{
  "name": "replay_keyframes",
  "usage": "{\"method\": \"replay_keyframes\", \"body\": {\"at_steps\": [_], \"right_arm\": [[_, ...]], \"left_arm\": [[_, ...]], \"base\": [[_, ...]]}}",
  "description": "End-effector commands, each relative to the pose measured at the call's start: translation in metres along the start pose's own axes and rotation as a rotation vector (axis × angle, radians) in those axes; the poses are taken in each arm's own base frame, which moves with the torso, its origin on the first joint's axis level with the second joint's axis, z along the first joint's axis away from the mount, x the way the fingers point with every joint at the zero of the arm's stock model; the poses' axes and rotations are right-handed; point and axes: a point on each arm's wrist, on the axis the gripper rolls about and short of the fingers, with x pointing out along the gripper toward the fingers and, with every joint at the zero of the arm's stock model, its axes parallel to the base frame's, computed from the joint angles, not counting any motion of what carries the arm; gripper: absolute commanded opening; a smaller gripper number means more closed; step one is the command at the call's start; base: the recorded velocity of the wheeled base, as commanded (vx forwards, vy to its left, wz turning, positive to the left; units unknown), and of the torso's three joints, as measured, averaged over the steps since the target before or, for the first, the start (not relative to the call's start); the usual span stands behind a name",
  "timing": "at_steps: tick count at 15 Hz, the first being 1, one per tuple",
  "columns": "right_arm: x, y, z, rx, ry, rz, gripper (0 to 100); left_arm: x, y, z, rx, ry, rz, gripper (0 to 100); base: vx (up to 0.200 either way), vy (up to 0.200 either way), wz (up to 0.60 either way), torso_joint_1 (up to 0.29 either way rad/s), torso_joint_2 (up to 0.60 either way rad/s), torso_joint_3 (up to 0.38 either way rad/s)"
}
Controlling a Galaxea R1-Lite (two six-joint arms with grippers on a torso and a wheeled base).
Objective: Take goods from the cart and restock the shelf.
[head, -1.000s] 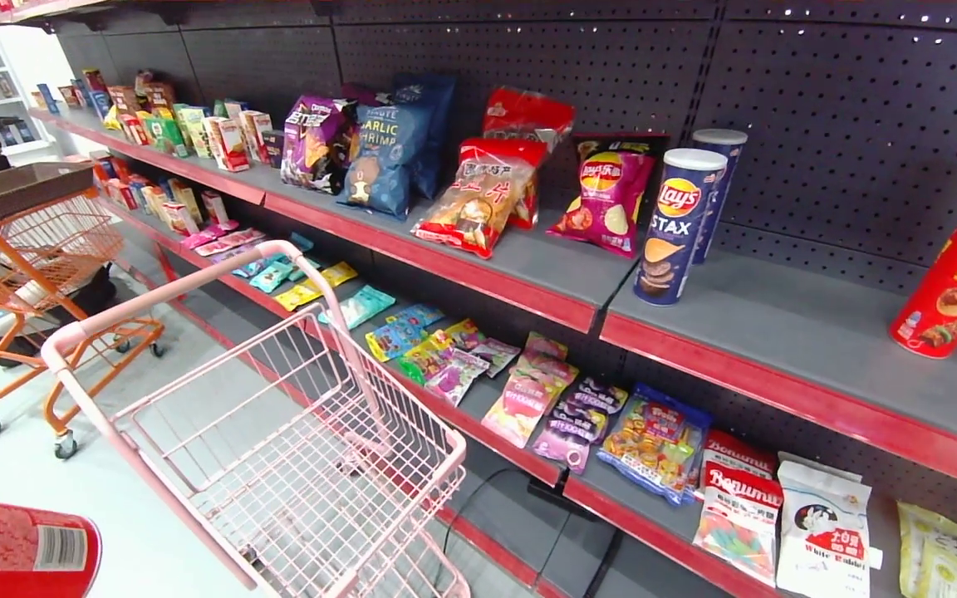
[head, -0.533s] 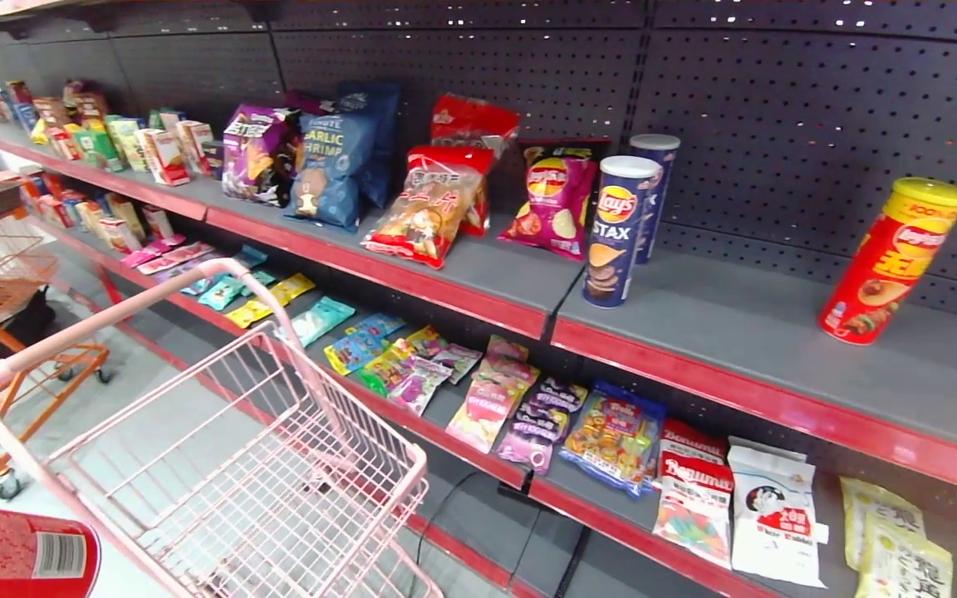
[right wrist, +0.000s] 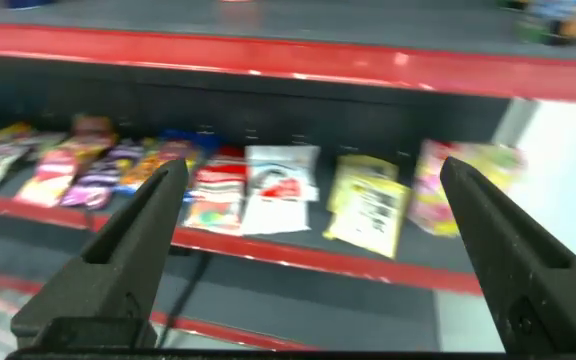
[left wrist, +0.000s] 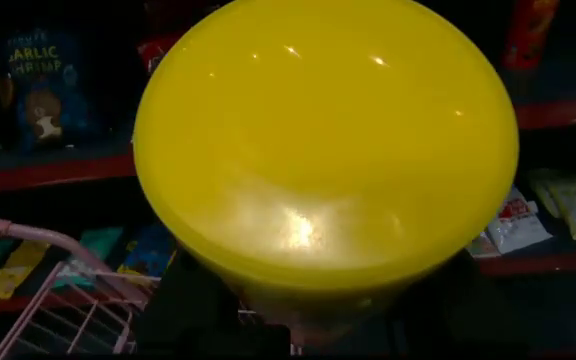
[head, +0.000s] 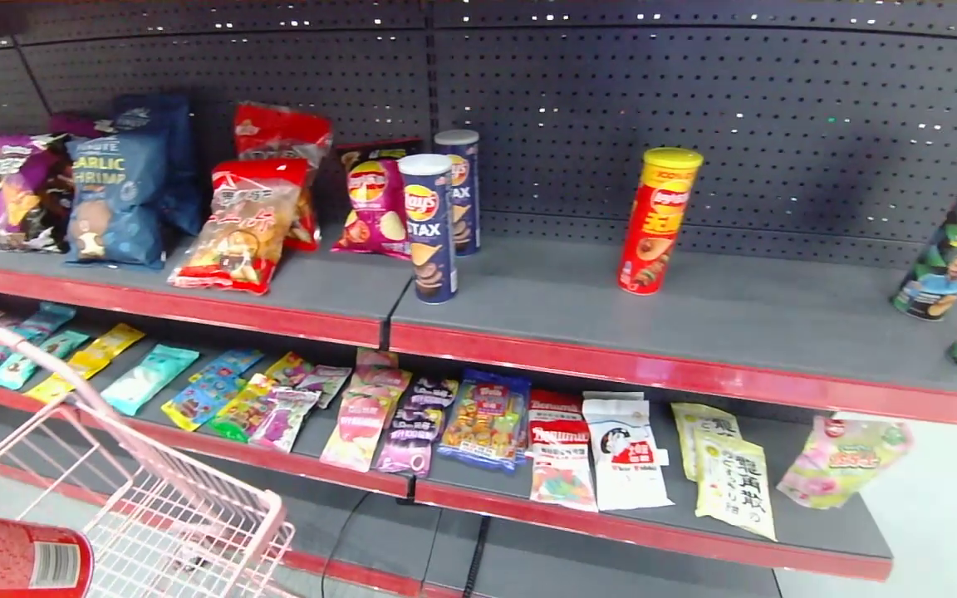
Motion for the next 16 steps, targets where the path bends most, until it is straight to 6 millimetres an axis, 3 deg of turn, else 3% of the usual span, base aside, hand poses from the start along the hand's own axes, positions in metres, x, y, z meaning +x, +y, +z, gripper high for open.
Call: {"method": "replay_keyframes", "body": {"at_steps": [1,6,16], "right_arm": [[0.0001,0.0,-0.0001,0.0,0.002,0.001,100],[0.0001,0.0,-0.0001,-0.001,0.002,0.001,100],[0.0001,0.0,-0.0001,0.0,0.002,0.001,100]], "left_arm": [[0.0013,0.0002,-0.0002,0.002,0.006,0.0,0],[0.0016,0.0002,-0.0013,0.004,0.013,0.003,0],[0.0,-0.0001,-0.0012,0.029,0.003,0.002,0]], "base": [[0.0,0.0,-0.6,-0.002,0.0,0.002],[0.0,0.0,-0.12,0.0,0.0,0.0],[0.18,0.0,0.0,0.0,0.0,0.001]]}}
